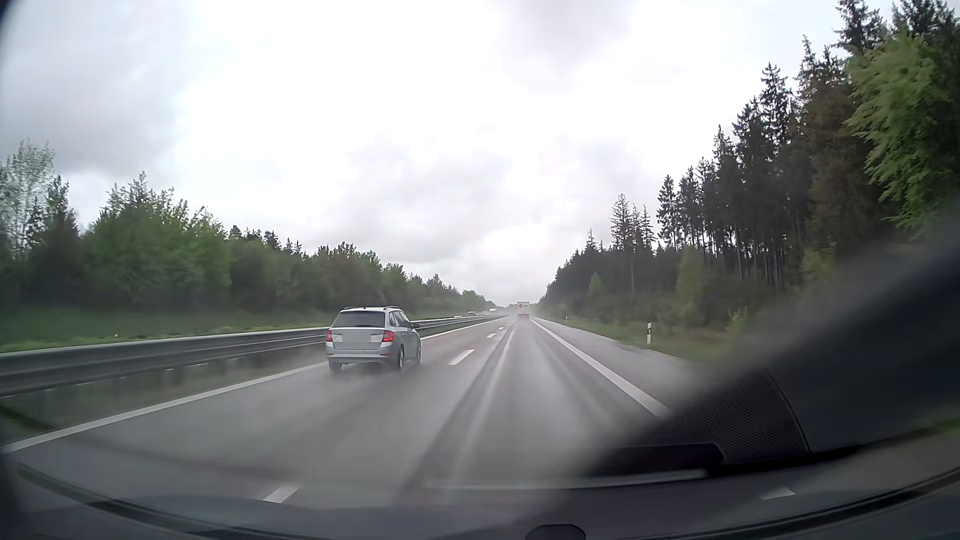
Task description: Follow the waypoints while adhering to traffic rules and regulations
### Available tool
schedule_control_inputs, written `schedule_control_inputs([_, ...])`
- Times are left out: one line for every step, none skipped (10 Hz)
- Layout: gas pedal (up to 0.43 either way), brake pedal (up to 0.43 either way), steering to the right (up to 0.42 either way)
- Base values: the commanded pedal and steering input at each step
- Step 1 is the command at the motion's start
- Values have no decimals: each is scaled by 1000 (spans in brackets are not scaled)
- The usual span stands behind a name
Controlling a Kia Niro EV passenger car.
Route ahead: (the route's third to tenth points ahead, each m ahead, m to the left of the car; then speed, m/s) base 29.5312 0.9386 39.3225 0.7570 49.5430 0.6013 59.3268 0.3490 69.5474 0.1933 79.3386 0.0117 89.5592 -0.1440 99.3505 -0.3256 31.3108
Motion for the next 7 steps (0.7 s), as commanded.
schedule_control_inputs([220,0,-4])
schedule_control_inputs([220,0,-4])
schedule_control_inputs([220,0,-3])
schedule_control_inputs([220,0,-4])
schedule_control_inputs([220,0,-3])
schedule_control_inputs([220,0,-3])
schedule_control_inputs([220,0,-3])
